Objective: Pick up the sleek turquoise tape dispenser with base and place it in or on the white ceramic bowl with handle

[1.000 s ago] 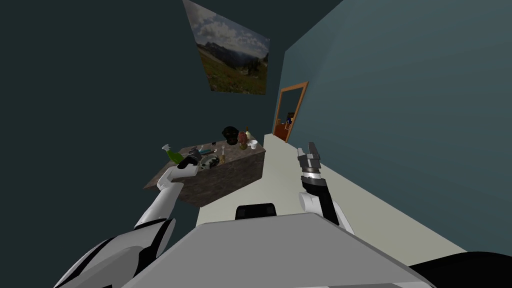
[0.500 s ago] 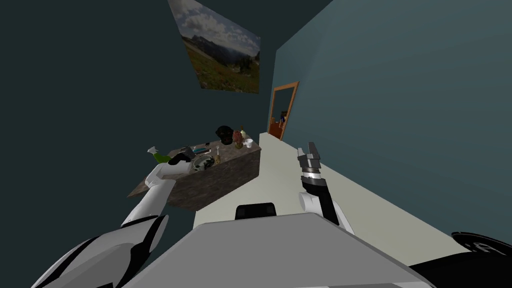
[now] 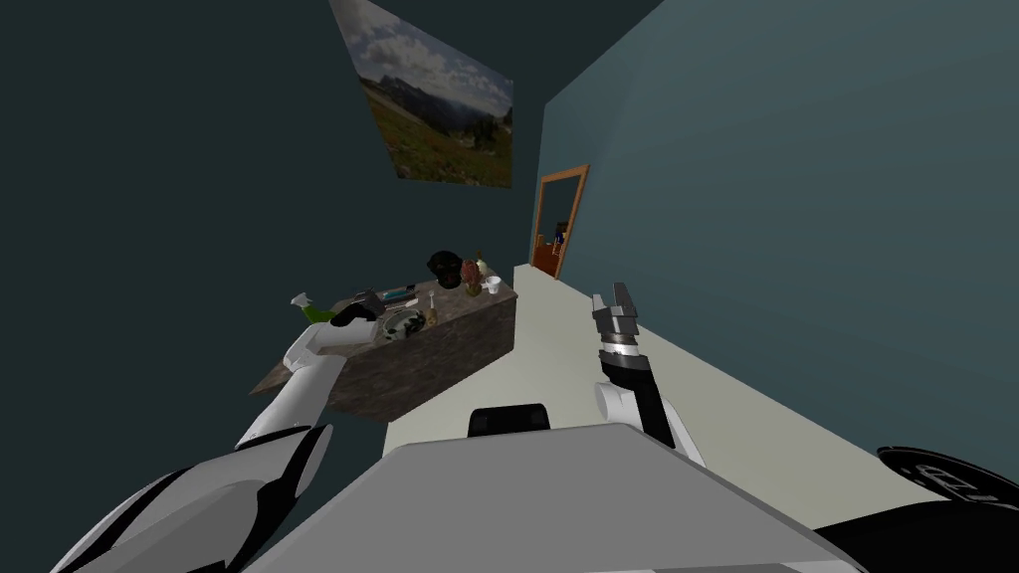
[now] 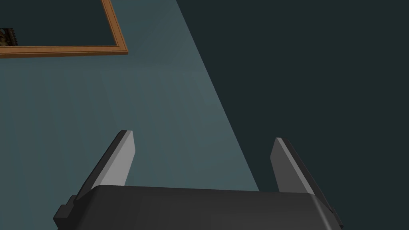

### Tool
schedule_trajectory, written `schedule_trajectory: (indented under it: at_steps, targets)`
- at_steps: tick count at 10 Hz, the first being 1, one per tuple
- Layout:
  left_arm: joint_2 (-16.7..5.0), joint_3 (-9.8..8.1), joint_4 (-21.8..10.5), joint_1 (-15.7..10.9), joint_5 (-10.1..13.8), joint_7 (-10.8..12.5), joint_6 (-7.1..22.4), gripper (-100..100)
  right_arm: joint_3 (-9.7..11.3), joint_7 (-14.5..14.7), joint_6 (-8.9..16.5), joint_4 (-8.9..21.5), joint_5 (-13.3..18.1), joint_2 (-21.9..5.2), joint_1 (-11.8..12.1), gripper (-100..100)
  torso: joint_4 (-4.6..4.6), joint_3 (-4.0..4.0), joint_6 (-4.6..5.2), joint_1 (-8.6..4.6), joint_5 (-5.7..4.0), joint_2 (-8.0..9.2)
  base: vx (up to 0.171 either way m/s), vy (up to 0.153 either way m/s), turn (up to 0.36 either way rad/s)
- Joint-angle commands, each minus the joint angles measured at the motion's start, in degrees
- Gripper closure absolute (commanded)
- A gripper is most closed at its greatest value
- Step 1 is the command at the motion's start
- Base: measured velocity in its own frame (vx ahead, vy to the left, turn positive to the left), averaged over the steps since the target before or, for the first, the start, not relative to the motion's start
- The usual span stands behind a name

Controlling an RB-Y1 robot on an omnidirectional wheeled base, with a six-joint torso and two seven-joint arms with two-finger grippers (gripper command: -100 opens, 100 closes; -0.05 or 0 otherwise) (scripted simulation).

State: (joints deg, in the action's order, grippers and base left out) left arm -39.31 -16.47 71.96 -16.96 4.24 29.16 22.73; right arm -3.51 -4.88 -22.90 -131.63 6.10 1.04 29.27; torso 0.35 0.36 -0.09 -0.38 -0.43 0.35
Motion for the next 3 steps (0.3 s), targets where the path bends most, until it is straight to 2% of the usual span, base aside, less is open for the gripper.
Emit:
schedule_trajectory:
  at_steps: [1,3]
  targets:
    - [0.00,0.00,0.00,0.00,0.00,0.00,0.00,0,0.00,0.00,0.00,0.00,0.00,0.00,0.00,0,0.00,0.00,0.00,0.00,0.00,0.00,0.000,0.000,0.000]
    - [0.00,0.00,0.00,0.00,0.00,0.00,0.00,0,0.00,0.00,0.00,0.00,0.00,0.00,0.00,0,0.00,-0.01,0.00,0.00,0.00,-0.01,0.000,0.000,0.000]
